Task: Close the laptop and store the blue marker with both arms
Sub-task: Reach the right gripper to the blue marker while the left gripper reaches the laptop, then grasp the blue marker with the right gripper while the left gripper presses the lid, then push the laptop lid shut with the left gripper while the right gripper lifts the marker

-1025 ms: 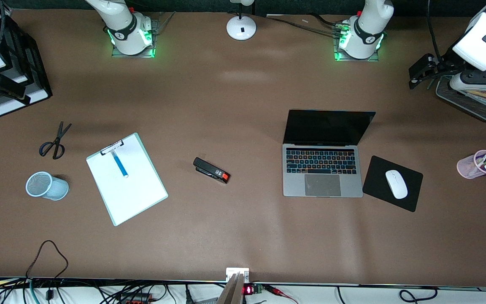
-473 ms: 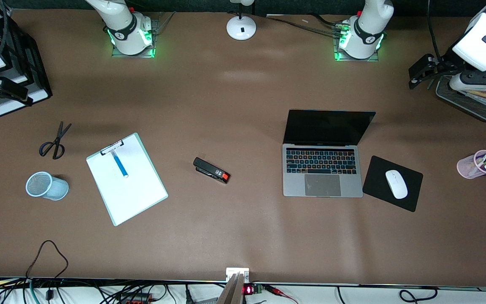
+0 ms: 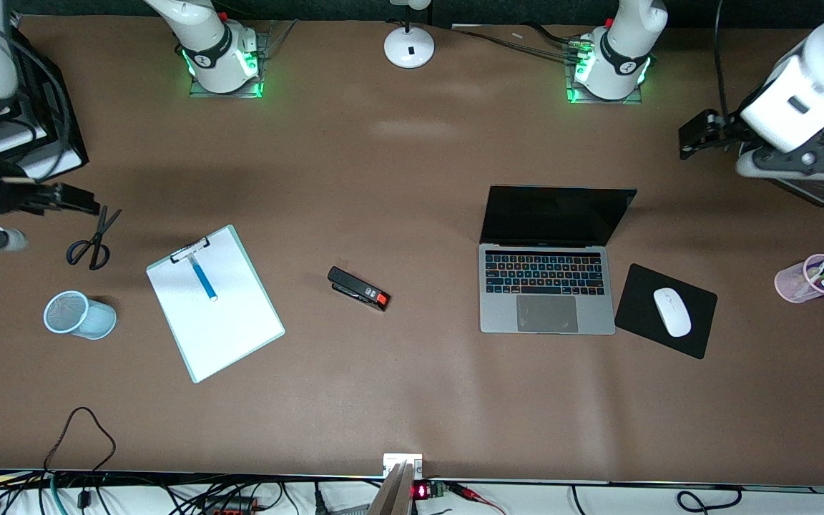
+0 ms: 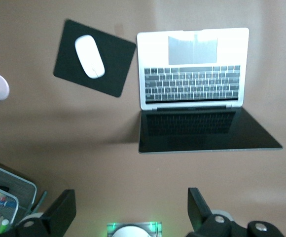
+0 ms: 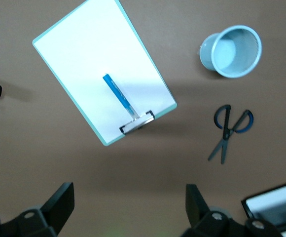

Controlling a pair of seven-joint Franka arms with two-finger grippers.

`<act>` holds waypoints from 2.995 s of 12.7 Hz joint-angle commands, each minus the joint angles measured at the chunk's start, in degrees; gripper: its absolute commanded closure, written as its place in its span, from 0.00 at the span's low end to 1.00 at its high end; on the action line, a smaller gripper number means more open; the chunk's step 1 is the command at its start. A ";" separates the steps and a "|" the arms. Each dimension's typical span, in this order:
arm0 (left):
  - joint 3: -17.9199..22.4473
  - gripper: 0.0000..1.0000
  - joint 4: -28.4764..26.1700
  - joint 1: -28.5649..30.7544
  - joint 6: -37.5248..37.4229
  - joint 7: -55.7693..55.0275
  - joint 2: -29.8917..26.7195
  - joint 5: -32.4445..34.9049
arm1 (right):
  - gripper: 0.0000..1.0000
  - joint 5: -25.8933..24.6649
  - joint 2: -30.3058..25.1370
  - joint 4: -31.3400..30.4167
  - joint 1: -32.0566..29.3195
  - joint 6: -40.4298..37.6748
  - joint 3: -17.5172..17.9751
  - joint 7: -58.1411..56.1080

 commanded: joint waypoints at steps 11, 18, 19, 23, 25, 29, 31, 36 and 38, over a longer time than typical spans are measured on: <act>-11.35 0.00 -24.85 -0.52 15.05 -11.49 0.27 -0.07 | 0.00 0.21 19.71 0.70 5.47 17.58 0.23 -15.81; -12.32 0.00 -31.63 -0.52 23.14 -11.58 1.06 -0.24 | 0.02 0.12 27.62 0.26 5.65 27.15 0.23 -21.95; -12.32 0.00 -31.72 -0.52 23.23 -11.58 1.67 -0.50 | 0.05 0.04 28.24 0.26 5.73 27.86 0.23 -23.36; -12.23 0.00 -31.72 -0.43 23.32 -11.84 2.91 -3.32 | 0.18 -0.23 29.39 0.35 7.49 29.10 0.23 -23.20; -12.23 0.00 -31.63 -0.43 23.49 -11.93 3.70 -3.40 | 0.22 -0.05 29.74 0.35 8.10 29.36 0.23 -22.85; -12.23 0.00 -30.84 0.10 28.05 -11.93 6.42 -3.76 | 0.33 -0.23 29.83 0.35 7.93 29.36 0.14 -23.11; -12.23 0.00 -28.74 0.19 29.12 -11.93 8.53 -3.93 | 0.37 -0.31 29.83 0.26 7.76 29.28 0.05 -23.29; -12.06 0.00 -23.11 1.07 29.29 -11.93 11.16 -4.02 | 0.41 -0.23 29.83 -1.14 7.67 29.27 0.05 -23.29; -11.88 0.00 -21.97 1.15 30.86 -11.93 13.62 -4.02 | 0.45 -0.31 29.83 -1.14 7.67 29.19 -0.12 -23.11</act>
